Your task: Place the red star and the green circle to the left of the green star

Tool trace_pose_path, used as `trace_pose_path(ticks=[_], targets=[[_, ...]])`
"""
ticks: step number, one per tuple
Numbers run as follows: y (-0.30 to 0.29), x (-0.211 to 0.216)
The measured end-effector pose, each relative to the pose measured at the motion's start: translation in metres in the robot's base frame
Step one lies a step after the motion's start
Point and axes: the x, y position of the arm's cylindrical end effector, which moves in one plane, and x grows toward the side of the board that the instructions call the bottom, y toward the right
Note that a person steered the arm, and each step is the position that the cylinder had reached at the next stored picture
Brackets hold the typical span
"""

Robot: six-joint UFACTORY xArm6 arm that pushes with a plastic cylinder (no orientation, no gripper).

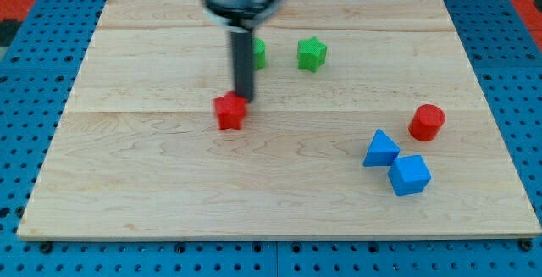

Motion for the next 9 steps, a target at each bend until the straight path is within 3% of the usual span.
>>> trace_pose_path(ticks=[1,2,4,5,6,8,9], targets=[[0.047,0.027],[0.017,0.052],[-0.073,0.036],[-0.103,0.066],[-0.128,0.027],[-0.026,-0.039],[-0.031,0.018]])
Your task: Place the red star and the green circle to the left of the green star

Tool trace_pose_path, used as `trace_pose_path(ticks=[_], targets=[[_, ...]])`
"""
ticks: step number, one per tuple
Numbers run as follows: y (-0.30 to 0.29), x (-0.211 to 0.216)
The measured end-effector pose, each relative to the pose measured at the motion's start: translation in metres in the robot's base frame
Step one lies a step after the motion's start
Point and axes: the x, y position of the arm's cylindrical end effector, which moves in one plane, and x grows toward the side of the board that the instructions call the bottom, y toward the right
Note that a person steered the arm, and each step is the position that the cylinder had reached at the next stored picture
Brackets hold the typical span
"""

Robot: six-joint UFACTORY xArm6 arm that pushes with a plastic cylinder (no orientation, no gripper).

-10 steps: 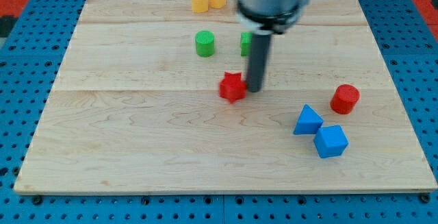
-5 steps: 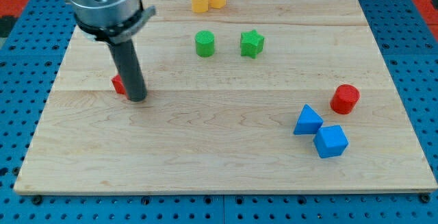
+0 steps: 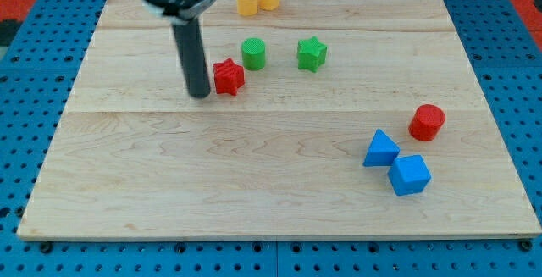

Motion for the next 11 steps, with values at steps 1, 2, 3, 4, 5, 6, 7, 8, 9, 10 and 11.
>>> trace_pose_path(ticks=[1,2,3,4,5,6,7,8,9,10,11], targets=[[0.067,0.018],[0.105,-0.012],[0.057,-0.044],[0.016,-0.076],[0.02,-0.031],[-0.023,-0.019],[-0.024,-0.056],[-0.04,-0.057],[-0.023,-0.063],[0.02,-0.025],[0.106,0.018]])
